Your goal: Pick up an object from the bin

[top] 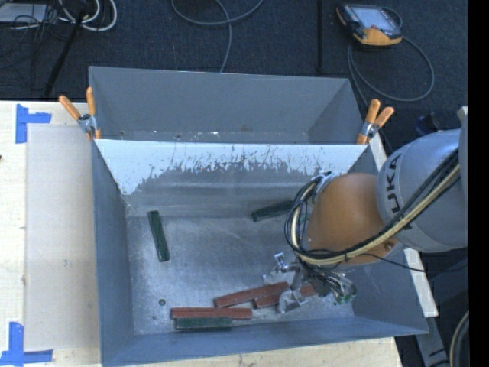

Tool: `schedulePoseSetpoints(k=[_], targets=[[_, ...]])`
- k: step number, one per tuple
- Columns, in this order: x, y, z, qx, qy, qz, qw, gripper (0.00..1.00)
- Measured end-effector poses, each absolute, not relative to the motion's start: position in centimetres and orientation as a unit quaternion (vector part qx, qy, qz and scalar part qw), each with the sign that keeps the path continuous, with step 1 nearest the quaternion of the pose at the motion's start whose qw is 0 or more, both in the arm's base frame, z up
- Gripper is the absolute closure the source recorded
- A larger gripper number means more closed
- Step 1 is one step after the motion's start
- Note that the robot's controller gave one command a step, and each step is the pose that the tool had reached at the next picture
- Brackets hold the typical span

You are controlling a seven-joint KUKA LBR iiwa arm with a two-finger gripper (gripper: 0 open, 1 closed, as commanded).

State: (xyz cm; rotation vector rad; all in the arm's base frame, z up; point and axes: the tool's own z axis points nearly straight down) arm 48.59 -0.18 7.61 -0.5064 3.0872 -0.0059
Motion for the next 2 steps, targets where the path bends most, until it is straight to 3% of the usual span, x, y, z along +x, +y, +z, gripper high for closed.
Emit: schedulePoseSetpoints(k=[2], targets=[[48.4, -0.1, 9.9, -0.162, 0.987, 0.000, 0.000, 1.00]])
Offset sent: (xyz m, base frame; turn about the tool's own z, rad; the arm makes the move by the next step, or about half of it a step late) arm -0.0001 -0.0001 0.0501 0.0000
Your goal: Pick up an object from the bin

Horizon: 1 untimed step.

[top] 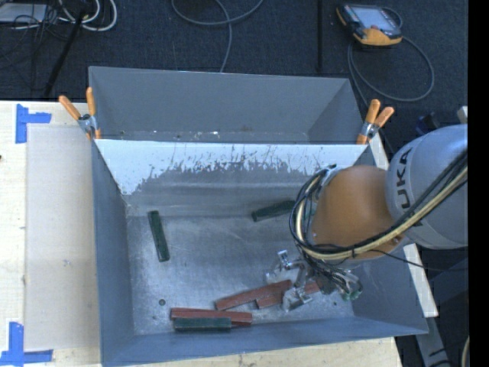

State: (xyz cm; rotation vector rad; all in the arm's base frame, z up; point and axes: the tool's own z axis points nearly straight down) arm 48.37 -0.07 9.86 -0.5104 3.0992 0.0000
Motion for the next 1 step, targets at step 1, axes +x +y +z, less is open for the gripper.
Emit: schedulePoseSetpoints(k=[1], targets=[[48.40, -0.05, 11.10, -0.163, 0.987, 0.000, 0.001, 1.00]])
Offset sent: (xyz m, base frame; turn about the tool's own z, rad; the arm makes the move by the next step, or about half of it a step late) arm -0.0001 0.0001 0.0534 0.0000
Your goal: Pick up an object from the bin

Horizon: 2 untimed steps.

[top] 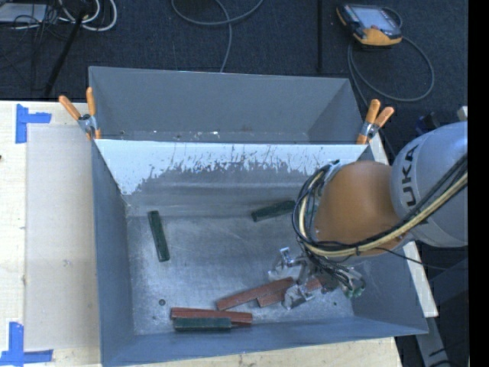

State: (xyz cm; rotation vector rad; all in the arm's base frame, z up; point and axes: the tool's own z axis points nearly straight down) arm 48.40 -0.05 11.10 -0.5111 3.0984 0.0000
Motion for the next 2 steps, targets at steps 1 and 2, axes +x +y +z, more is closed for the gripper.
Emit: schedulePoseSetpoints(k=[1, 2], targets=[[48.4, 0.0, 12.4, -0.163, 0.987, 0.000, 0.000, 1.00], [48.4, 0.0, 13.6, -0.163, 0.987, 0.000, 0.000, 1.00]])
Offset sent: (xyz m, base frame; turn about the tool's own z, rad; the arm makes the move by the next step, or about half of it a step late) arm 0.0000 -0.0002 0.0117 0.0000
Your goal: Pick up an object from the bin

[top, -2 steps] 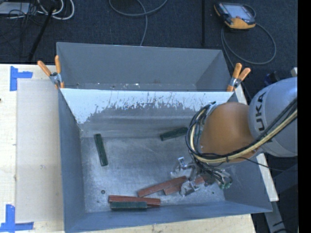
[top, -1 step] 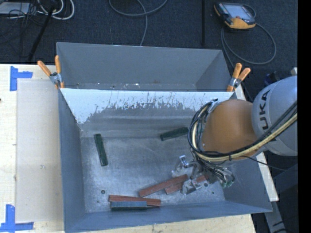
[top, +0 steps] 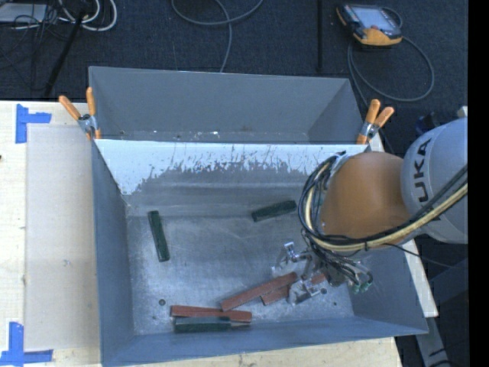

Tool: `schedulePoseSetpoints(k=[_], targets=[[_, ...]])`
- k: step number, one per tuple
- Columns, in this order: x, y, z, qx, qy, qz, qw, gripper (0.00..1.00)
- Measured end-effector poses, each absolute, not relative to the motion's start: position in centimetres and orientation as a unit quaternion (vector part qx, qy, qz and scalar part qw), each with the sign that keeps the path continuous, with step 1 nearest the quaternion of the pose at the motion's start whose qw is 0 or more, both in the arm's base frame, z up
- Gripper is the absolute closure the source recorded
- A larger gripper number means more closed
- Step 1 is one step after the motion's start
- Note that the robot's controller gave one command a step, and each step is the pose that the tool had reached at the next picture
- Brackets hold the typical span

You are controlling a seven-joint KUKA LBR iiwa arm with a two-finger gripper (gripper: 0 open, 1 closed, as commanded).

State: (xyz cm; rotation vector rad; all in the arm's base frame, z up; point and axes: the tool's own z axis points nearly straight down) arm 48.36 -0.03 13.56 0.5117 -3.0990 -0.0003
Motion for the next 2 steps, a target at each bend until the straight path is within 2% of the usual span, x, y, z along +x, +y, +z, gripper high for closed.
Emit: schedulePoseSetpoints(k=[2], targets=[[48.44, 0.00, 15.02, 0.163, -0.987, 0.000, -0.001, 1.00]])
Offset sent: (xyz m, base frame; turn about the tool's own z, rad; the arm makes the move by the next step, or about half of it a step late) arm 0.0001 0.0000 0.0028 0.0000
